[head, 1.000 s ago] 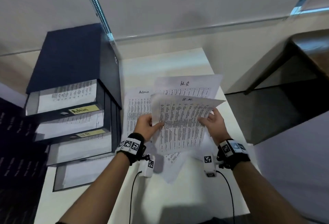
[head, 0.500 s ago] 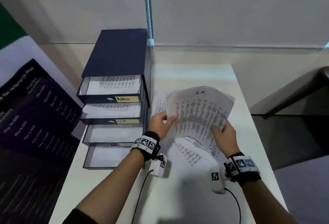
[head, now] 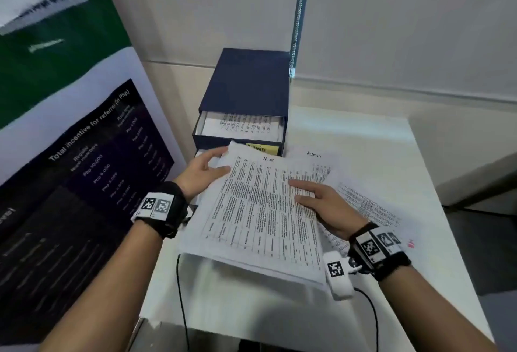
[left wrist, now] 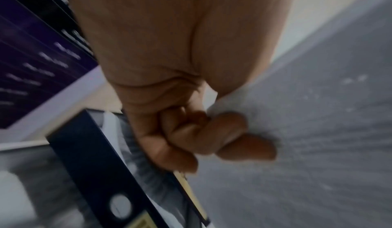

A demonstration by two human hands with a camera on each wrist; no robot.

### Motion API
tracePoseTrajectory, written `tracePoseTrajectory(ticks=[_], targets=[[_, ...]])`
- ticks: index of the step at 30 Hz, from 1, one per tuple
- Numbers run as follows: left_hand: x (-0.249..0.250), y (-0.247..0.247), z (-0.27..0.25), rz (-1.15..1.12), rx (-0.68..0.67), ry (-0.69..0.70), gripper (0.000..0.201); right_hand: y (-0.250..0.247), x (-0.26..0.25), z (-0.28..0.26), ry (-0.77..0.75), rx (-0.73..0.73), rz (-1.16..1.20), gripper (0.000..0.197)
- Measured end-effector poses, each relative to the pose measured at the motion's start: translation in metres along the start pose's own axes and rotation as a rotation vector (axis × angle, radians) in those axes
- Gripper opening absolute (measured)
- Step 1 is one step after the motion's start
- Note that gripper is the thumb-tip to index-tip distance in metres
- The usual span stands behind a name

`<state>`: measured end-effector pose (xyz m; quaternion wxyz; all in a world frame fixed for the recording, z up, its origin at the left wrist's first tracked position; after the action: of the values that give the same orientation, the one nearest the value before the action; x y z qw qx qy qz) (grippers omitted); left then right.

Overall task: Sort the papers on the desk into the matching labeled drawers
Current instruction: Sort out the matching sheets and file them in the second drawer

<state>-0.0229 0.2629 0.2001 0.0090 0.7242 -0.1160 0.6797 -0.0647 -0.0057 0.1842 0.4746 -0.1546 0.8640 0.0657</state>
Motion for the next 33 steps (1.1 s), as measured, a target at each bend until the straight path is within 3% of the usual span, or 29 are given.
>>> tracePoseTrajectory(ticks=[2, 5, 9, 11, 13, 16, 21, 26, 30, 33], targets=[[-0.018, -0.027, -0.01, 0.059, -0.034, -0.057, 0.041, 0.026, 0.01, 0.014, 0.116, -0.103, 0.137, 0.038], [-0.03, -0.051, -0.026, 0.093, -0.064, -0.106, 0.028, 0.045, 0.011, 0.036, 0.178, -0.107, 0.133, 0.037], [-0.037, -0.064, -0.038, 0.047, -0.123, -0.122, 0.062, 0.053, -0.001, 0.07, 0.189, -0.023, 0.142, 0.037], [-0.04, -0.07, -0.034, 0.156, -0.14, -0.091, 0.047, 0.054, -0.006, 0.083, 0.181, 0.028, 0.16, 0.035], [-0.045, -0.078, -0.025, 0.185, -0.082, -0.102, 0.038, 0.056, -0.004, 0.089, 0.204, 0.031, 0.217, 0.033], [-0.055, -0.086, -0.012, 0.144, 0.034, -0.11, 0.035, 0.067, 0.002, 0.073, 0.25, -0.084, 0.184, 0.041], [-0.068, -0.081, 0.009, 0.128, 0.088, -0.075, 0.028, 0.074, 0.016, 0.058, 0.305, -0.253, 0.121, 0.036], [-0.06, -0.073, 0.023, 0.271, 0.18, -0.029, 0.033, 0.055, 0.007, 0.092, 0.277, -0.052, 0.252, 0.029], [-0.039, -0.058, 0.03, 0.735, 0.225, 0.152, 0.026, 0.044, -0.009, 0.119, 0.235, 0.094, 0.344, 0.026], [-0.042, -0.026, 0.039, 0.872, -0.006, 0.217, 0.024, 0.042, -0.015, 0.137, 0.248, 0.155, 0.355, 0.022]])
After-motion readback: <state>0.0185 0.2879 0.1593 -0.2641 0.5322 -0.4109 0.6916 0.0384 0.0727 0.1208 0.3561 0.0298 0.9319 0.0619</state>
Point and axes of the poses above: each hand's wrist, its own z-axis towards the middle knuckle, its own y-axis out of the palm, x = y × z, the point moved 7 cm from there along z, towards the middle knuckle, and after that the axes turned 12 degrees about y, right-handed, at the moved point
